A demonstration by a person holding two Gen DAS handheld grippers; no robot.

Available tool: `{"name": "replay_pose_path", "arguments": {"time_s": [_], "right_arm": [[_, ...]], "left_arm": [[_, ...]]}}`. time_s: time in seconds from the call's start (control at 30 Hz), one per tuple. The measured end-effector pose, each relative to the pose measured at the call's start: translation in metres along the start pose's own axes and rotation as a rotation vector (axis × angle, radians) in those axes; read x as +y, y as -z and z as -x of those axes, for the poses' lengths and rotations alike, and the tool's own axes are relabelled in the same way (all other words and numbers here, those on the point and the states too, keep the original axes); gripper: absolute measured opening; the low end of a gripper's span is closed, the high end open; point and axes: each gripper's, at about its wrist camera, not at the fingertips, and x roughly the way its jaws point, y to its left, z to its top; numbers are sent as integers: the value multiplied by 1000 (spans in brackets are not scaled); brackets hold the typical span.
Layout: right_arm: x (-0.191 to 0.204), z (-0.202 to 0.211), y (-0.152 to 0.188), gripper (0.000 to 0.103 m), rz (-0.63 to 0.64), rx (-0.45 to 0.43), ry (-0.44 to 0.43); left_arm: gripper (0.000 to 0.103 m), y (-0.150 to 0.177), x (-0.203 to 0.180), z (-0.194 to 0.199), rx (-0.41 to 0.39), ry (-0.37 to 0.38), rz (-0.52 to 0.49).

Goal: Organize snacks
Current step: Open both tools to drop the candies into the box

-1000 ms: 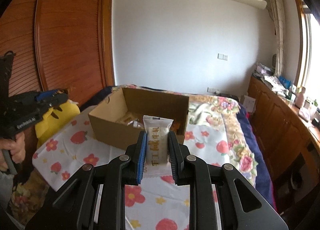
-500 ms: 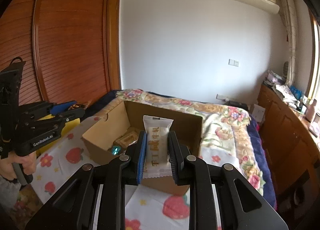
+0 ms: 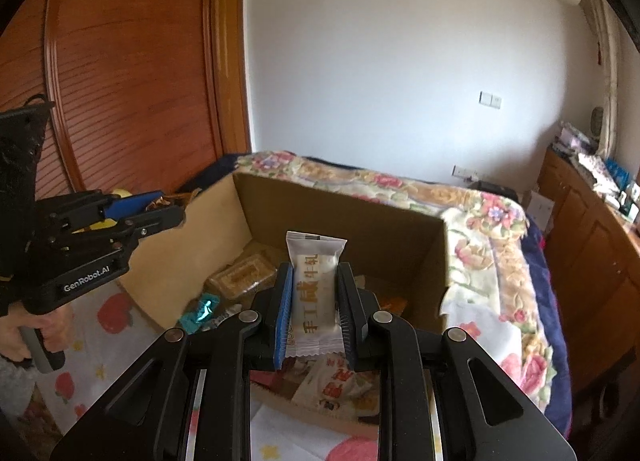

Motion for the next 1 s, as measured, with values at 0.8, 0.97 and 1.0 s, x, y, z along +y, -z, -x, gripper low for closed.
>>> {"name": "replay_pose_path", "arguments": {"time_s": [0.8,0.97,1.0], "right_arm": [[-9,-47,15,33,-52,78,-11],[-5,-41,16,34,-50,77,-9],[-4,-38,16,34,-49,76,-9]], "left_arm": [[34,17,3,-24,51,-1,21],[35,19,1,-12,43,-7,21],[35,19,-1,-7,37,-12,18]]}}
